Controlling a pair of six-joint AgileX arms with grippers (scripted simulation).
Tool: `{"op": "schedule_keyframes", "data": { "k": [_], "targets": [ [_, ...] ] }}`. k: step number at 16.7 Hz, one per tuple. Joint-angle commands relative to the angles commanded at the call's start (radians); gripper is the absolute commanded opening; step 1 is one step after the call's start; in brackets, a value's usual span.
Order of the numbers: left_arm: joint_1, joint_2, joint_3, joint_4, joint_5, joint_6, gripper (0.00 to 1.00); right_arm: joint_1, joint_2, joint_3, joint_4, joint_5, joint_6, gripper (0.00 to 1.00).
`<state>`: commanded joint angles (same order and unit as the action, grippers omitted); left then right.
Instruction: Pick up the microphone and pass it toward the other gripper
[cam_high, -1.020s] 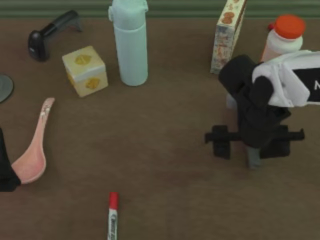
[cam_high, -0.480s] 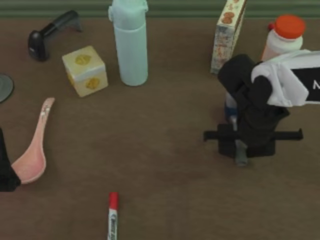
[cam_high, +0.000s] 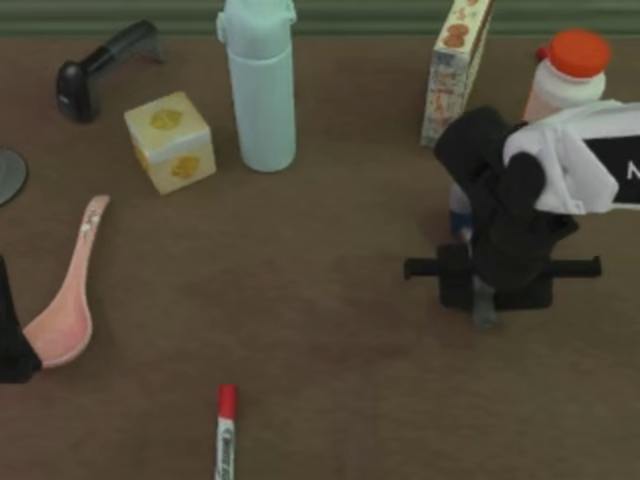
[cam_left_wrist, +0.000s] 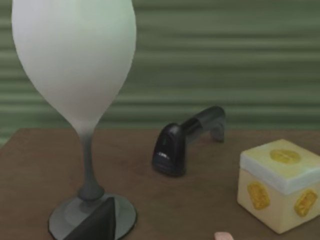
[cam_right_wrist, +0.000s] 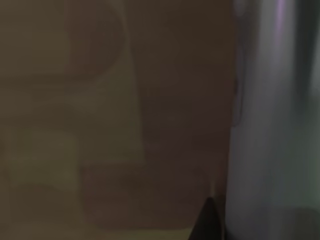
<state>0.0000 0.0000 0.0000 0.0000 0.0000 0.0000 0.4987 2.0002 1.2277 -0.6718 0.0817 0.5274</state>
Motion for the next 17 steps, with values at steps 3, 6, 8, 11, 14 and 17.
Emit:
{"op": "schedule_keyframes", "data": {
  "k": [3, 6, 8, 11, 14, 17],
  "targets": [
    [0.0, 0.0, 0.0, 0.0, 0.0, 0.0, 1.0, 0.004, -0.025, -0.026, 0.123, -0.03, -0.045, 0.0],
    [0.0, 0.0, 0.0, 0.0, 0.0, 0.0, 1.0, 0.007, -0.065, -0.073, 0.322, -0.077, -0.112, 0.0],
    [0.0, 0.0, 0.0, 0.0, 0.0, 0.0, 1.0, 0.009, -0.096, -0.115, 0.487, -0.114, -0.166, 0.0],
    [0.0, 0.0, 0.0, 0.0, 0.0, 0.0, 1.0, 0.01, -0.153, -0.19, 0.763, -0.176, -0.255, 0.0],
    [0.0, 0.0, 0.0, 0.0, 0.0, 0.0, 1.0, 0.01, -0.222, -0.268, 1.04, -0.238, -0.347, 0.0],
    [0.0, 0.0, 0.0, 0.0, 0.0, 0.0, 1.0, 0.009, -0.293, -0.334, 1.272, -0.291, -0.428, 0.0]
  ]
}}
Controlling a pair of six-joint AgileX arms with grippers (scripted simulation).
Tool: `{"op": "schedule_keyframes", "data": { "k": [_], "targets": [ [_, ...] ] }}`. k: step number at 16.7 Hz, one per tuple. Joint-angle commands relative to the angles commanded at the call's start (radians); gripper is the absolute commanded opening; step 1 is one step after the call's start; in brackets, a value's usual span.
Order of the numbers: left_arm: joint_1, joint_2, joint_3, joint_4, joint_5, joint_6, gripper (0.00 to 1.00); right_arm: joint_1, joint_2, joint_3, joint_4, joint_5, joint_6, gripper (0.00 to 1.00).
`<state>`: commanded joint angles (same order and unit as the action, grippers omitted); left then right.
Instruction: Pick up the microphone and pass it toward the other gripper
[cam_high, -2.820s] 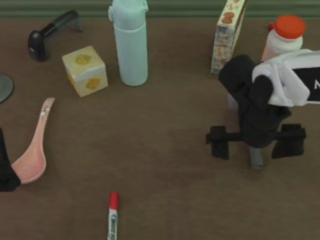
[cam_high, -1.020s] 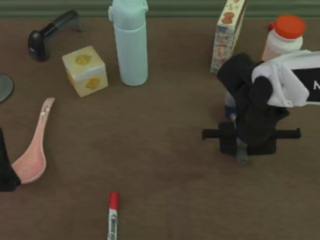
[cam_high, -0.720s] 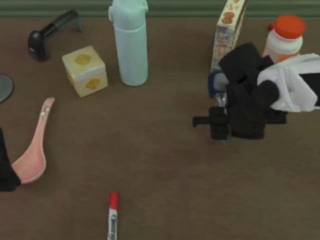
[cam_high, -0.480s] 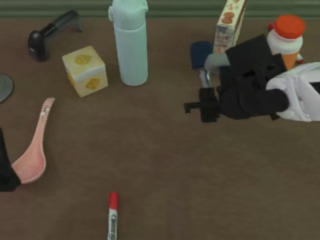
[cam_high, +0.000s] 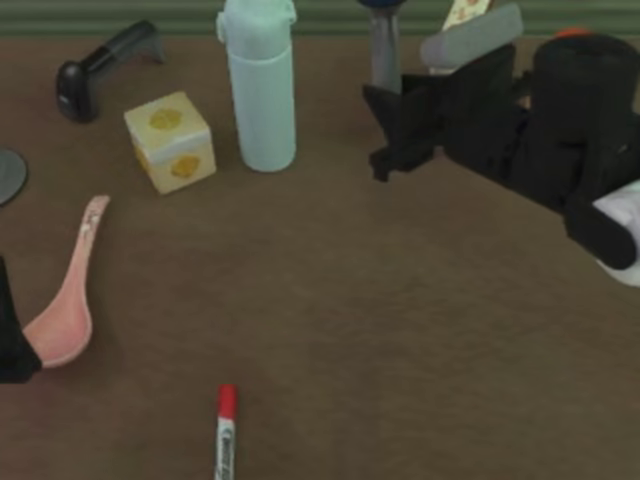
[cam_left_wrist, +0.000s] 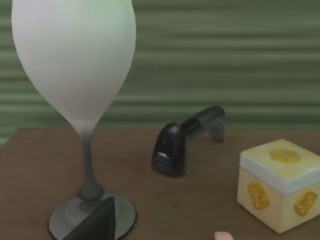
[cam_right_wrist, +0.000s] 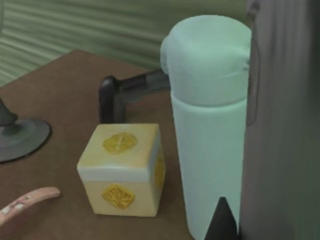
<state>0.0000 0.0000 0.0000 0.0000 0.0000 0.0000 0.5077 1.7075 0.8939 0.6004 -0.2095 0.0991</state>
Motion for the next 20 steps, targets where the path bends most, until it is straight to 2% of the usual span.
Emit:
{"op": "schedule_keyframes", "data": {
  "k": [3, 5, 11, 13, 17, 20],
  "targets": [
    [0.0, 0.0, 0.0, 0.0, 0.0, 0.0, 1.0, -0.001, -0.058, -0.044, 0.146, -0.039, -0.06, 0.0],
    [0.0, 0.0, 0.0, 0.0, 0.0, 0.0, 1.0, -0.002, -0.08, -0.058, 0.188, -0.051, -0.08, 0.0],
    [0.0, 0.0, 0.0, 0.0, 0.0, 0.0, 1.0, -0.001, -0.08, -0.057, 0.195, -0.049, -0.08, 0.0],
    [0.0, 0.0, 0.0, 0.0, 0.0, 0.0, 1.0, 0.024, -0.081, -0.076, 0.223, -0.027, -0.076, 0.0],
    [0.0, 0.0, 0.0, 0.0, 0.0, 0.0, 1.0, 0.102, -0.084, -0.142, 0.313, 0.047, -0.059, 0.0],
    [0.0, 0.0, 0.0, 0.0, 0.0, 0.0, 1.0, 0.123, -0.088, -0.158, 0.337, 0.066, -0.054, 0.0]
  ]
}}
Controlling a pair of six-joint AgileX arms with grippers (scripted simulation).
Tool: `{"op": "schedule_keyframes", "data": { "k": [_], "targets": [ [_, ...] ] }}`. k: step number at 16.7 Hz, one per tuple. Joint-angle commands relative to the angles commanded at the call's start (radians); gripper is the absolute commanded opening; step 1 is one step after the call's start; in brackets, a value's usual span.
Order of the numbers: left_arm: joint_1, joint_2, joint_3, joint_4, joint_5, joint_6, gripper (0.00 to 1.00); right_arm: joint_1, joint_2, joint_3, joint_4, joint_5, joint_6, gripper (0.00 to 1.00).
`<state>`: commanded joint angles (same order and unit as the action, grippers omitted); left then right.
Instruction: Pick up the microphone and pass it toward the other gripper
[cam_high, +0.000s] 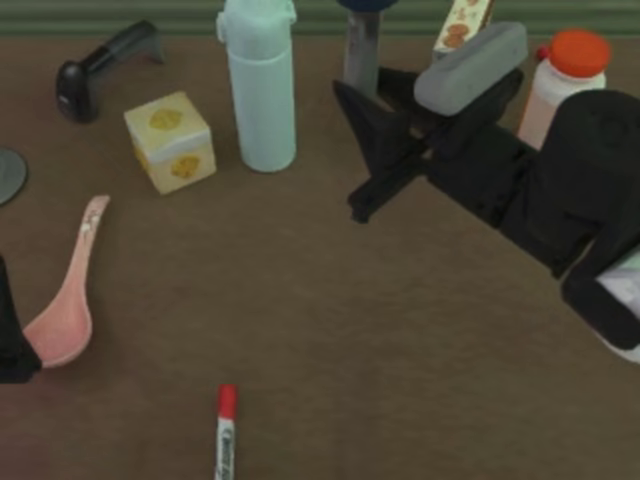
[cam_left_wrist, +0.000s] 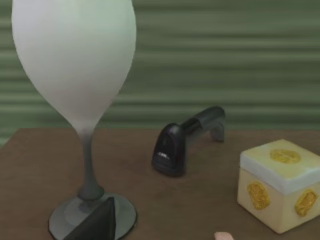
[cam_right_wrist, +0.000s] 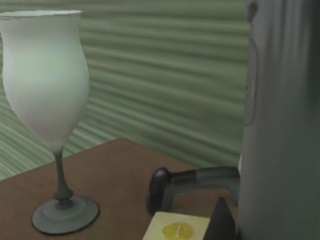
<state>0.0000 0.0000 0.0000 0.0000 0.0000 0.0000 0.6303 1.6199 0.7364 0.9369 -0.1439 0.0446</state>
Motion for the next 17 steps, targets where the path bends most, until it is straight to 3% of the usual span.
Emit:
{"op": "schedule_keyframes", "data": {
  "k": [11, 17],
  "targets": [
    [-0.007, 0.013, 0.009, 0.006, 0.009, 0.001, 1.0, 0.0, 0.0, 0.0, 0.0, 0.0, 0.0, 0.0],
    [-0.117, 0.3, 0.182, 0.119, 0.155, 0.009, 1.0, 0.0, 0.0, 0.0, 0.0, 0.0, 0.0, 0.0]
  ]
}}
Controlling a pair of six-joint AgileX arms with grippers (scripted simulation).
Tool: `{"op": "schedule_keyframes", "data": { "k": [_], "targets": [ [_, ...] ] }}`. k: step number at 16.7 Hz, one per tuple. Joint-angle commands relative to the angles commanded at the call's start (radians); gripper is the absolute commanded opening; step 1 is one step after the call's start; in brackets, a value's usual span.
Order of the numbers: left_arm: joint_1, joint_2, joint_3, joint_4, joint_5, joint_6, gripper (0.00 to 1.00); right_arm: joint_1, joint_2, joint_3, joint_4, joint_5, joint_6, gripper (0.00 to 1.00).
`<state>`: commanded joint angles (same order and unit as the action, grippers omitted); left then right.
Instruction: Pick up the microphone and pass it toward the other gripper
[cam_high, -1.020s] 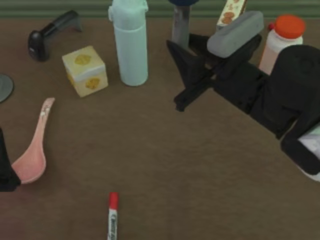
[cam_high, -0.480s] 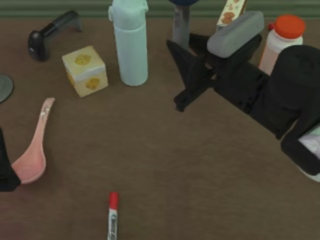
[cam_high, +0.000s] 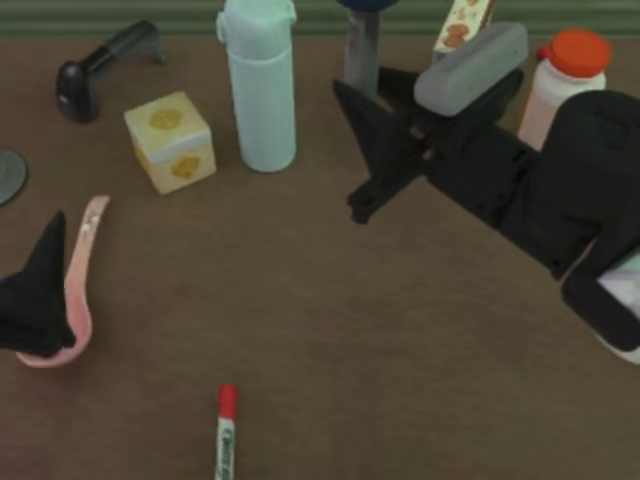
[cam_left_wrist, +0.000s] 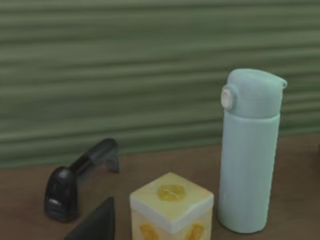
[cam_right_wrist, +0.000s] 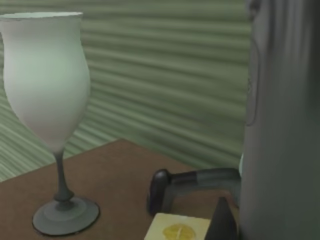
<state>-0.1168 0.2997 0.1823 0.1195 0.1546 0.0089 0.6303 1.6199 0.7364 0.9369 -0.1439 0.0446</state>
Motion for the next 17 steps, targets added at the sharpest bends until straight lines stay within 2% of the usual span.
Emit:
{"op": "schedule_keyframes", "data": {
  "k": [7, 10, 13, 17],
  "targets": [
    [-0.179, 0.558, 0.321, 0.222, 0.238, 0.003, 1.0, 0.0, 0.0, 0.0, 0.0, 0.0, 0.0, 0.0],
    [-0.241, 0.742, 0.427, 0.294, 0.321, 0.006, 1.0, 0.0, 0.0, 0.0, 0.0, 0.0, 0.0, 0.0],
    [-0.281, 0.85, 0.487, 0.332, 0.374, 0.008, 1.0, 0.0, 0.0, 0.0, 0.0, 0.0, 0.0, 0.0],
    [-0.29, 0.876, 0.5, 0.34, 0.386, 0.008, 1.0, 0.0, 0.0, 0.0, 0.0, 0.0, 0.0, 0.0]
  ]
}}
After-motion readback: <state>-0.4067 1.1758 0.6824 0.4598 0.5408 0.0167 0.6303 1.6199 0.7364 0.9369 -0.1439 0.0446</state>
